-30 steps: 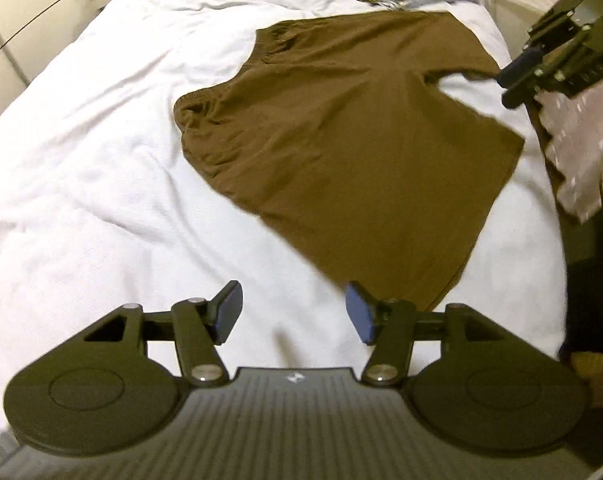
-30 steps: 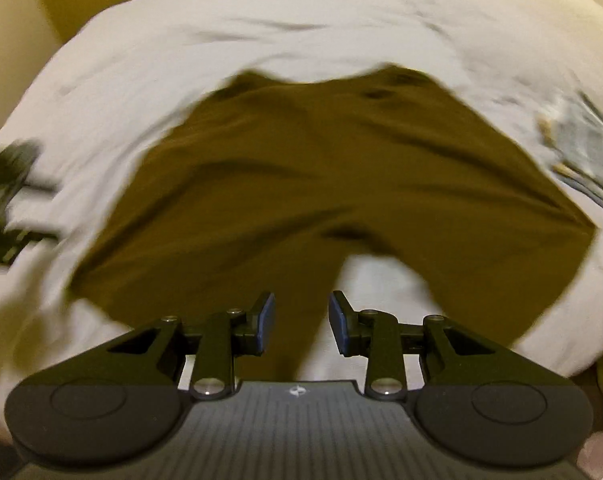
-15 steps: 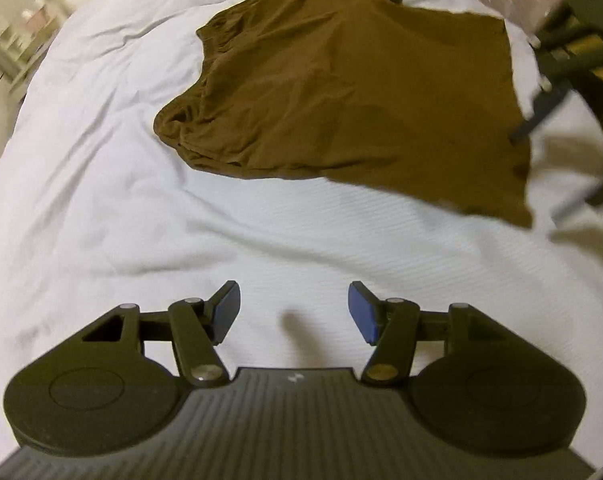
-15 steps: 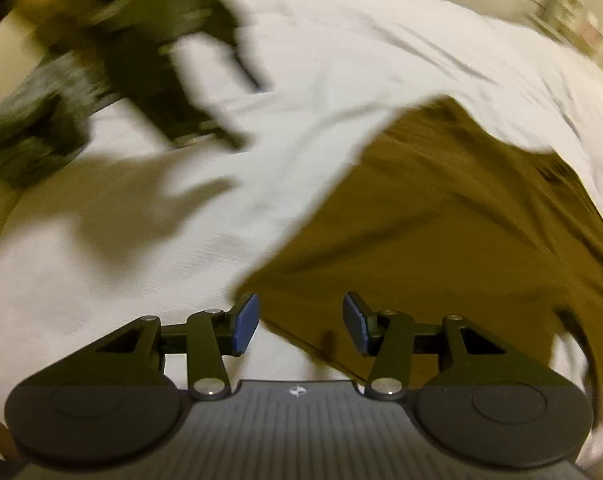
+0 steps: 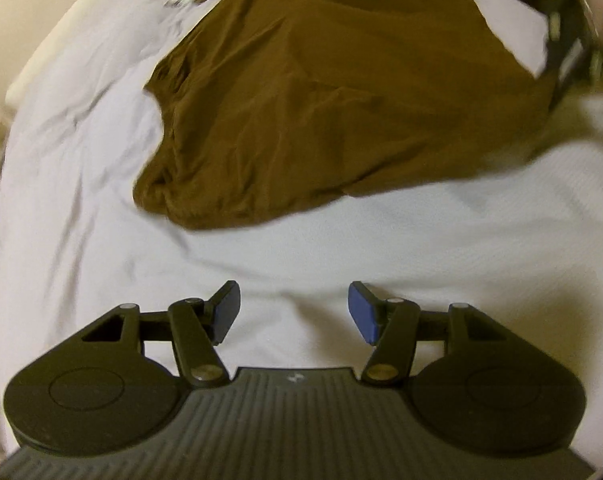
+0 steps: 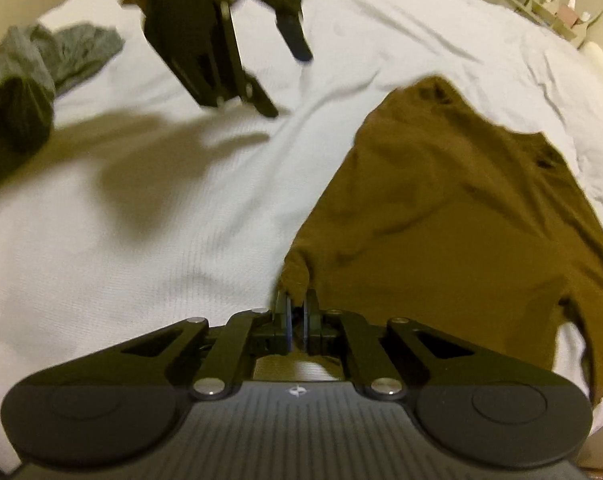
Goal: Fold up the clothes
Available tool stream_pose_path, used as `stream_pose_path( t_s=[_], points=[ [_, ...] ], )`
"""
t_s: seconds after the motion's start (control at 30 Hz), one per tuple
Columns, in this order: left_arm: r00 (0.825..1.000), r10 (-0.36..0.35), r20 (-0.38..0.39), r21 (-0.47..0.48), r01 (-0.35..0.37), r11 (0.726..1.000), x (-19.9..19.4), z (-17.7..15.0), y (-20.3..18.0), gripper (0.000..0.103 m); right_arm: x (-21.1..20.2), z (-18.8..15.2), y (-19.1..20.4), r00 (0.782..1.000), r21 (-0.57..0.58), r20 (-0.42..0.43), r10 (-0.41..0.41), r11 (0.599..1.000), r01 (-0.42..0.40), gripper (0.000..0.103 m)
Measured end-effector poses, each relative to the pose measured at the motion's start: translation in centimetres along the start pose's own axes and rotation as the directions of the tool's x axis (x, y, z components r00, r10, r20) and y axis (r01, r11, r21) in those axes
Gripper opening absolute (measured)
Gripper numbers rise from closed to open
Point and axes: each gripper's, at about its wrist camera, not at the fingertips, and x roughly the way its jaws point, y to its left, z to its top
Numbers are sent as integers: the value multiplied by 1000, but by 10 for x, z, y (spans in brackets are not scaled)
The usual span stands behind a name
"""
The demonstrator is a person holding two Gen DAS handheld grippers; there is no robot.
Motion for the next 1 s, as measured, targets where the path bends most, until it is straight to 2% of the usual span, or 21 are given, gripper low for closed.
stream_pose_path(
  t_s=[0.23,0.33,0.43,0.53,0.6,0.63,0.67,0.73,0.9,1.0],
  points=[
    [996,74,43,186,-81,979,54,9,45,55,-53,10,-45,993,109,62,102,988,-109,4],
    [995,87,54,276,-98,956,85,7,61,55,-67,14,-64,985,158,81,155,973,-166,4],
    [991,105,79,372,-127,920,111,5,71,50,-75,16,-72,982,196,91,168,963,-183,4],
    [987,111,120,442,-153,884,130,4,79,42,-77,19,-76,980,214,99,175,958,-193,4],
    [987,96,130,474,-147,868,138,4,83,25,-76,20,-78,978,225,101,180,954,-199,4],
    [987,93,128,487,-145,861,141,5,85,20,-76,20,-80,978,230,100,183,952,-202,4],
    [988,92,126,493,-143,858,142,5,87,12,-75,20,-81,978,235,100,186,950,-205,4],
    [989,86,120,488,-134,862,140,8,92,6,-76,21,-85,976,243,101,191,947,-211,4],
    [992,91,84,450,-119,885,117,22,108,4,-89,21,-101,972,253,115,205,940,-228,4],
    [993,98,60,413,-114,904,100,42,125,4,-106,22,-120,970,262,148,195,938,-229,4]
  ],
)
